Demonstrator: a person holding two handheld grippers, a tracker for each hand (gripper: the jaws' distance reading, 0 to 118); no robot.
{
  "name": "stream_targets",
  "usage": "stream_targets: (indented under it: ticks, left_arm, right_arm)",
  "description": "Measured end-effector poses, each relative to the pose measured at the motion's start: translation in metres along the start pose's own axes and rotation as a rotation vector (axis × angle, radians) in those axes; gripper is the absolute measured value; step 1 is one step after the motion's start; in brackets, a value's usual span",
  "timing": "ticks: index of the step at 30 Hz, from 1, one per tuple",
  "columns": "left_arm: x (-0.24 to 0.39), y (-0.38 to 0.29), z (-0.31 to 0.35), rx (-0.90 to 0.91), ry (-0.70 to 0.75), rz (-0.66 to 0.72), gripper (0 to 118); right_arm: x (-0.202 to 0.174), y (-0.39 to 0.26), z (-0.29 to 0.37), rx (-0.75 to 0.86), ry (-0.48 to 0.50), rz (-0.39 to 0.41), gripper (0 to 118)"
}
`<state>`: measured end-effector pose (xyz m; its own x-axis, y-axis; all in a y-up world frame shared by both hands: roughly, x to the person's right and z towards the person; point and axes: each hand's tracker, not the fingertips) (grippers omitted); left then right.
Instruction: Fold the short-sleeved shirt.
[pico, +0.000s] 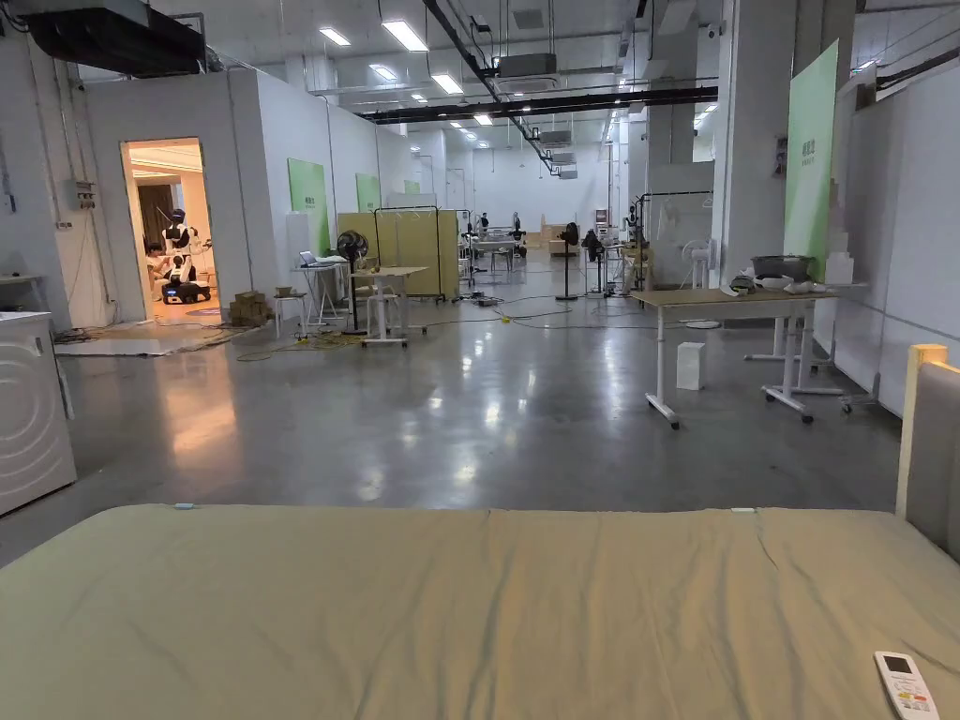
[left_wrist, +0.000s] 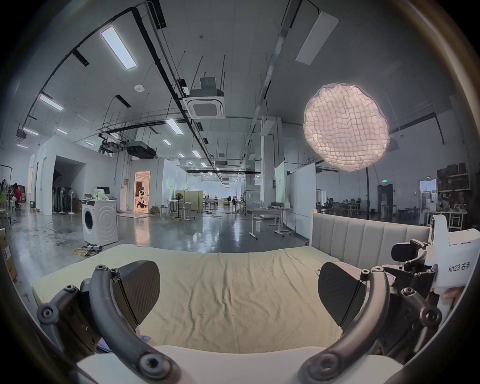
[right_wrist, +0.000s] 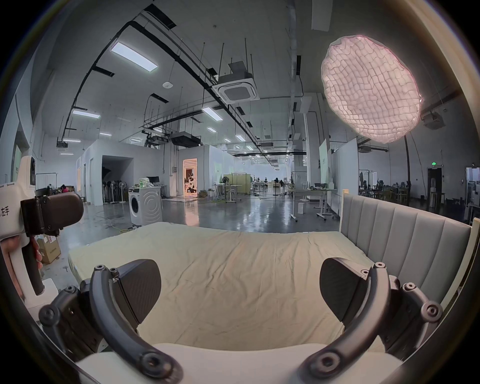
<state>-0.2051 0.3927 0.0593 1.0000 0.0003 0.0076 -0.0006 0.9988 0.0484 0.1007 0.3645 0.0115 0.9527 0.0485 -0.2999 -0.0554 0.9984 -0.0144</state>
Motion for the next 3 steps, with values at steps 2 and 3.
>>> stream_targets:
  ticks: [2,3]
  left_arm:
    - [0.0006,0.0007,0.0009,0.0,-0.003,-0.001,118]
    - [0.0011,0.0012,0.0011,-0.002,-0.005,-0.002,118]
  right_arm:
    - [-0.0004,0.0001,0.0018,0.001,-0.002,0.004,118]
    - [-0.0006,0.0002,0.0023,-0.001,-0.002,0.005,118]
